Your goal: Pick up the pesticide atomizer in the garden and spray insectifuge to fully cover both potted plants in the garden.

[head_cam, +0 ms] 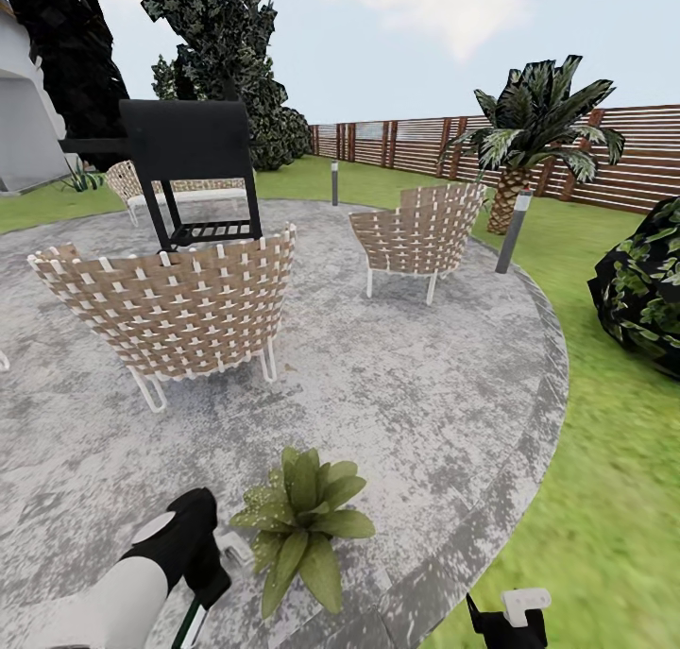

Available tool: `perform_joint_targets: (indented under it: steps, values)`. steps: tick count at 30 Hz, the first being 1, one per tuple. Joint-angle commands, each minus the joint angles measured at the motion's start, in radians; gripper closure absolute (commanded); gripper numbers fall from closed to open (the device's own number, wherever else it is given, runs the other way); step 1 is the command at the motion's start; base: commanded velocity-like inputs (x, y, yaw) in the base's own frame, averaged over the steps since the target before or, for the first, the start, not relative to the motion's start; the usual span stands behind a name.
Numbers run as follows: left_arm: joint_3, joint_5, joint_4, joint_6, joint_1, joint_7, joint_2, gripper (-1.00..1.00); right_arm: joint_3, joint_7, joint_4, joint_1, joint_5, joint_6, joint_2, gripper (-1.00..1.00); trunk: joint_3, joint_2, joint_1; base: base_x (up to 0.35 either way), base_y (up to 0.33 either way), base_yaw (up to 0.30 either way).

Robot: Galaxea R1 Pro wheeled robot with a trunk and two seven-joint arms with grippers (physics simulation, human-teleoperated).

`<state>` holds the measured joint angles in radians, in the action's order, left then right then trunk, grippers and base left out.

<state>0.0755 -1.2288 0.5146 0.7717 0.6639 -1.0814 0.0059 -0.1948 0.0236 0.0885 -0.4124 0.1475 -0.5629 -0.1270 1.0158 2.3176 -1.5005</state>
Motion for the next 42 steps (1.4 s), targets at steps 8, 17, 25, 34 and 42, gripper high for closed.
perform_joint_targets:
  steps: [8, 17, 25, 34, 42]
  values:
    - [0.005, -0.009, -0.007, 0.001, -0.008, -0.006, 0.005, 1.00, -0.008, 0.004, -0.001, 0.000, 0.009, -0.003, -0.001, -1.00, 0.001, 0.000, 0.000, 0.000, 0.000, 0.000]
    - [0.001, -0.009, 0.007, 0.007, 0.003, -0.008, -0.004, 1.00, -0.008, 0.004, -0.001, 0.000, 0.009, -0.003, -0.002, -1.00, 0.001, 0.000, 0.000, 0.000, 0.000, 0.000]
    - [-0.001, -0.018, 0.020, 0.010, 0.035, -0.029, -0.001, 1.00, -0.008, 0.002, 0.000, 0.000, 0.012, -0.003, -0.001, -1.00, 0.001, 0.000, 0.000, 0.000, 0.000, 0.000]
    - [-0.002, -0.020, 0.022, 0.011, 0.045, -0.026, -0.001, 1.00, -0.008, 0.001, 0.000, 0.000, 0.012, -0.003, -0.001, -1.00, 0.001, 0.000, 0.000, 0.000, -0.017, 0.000]
    - [-0.002, -0.020, 0.022, 0.011, 0.045, -0.025, -0.004, 1.00, -0.008, 0.001, 0.000, 0.000, 0.012, -0.003, -0.002, -1.00, 0.001, 0.000, 0.000, -0.025, -0.255, 0.139]
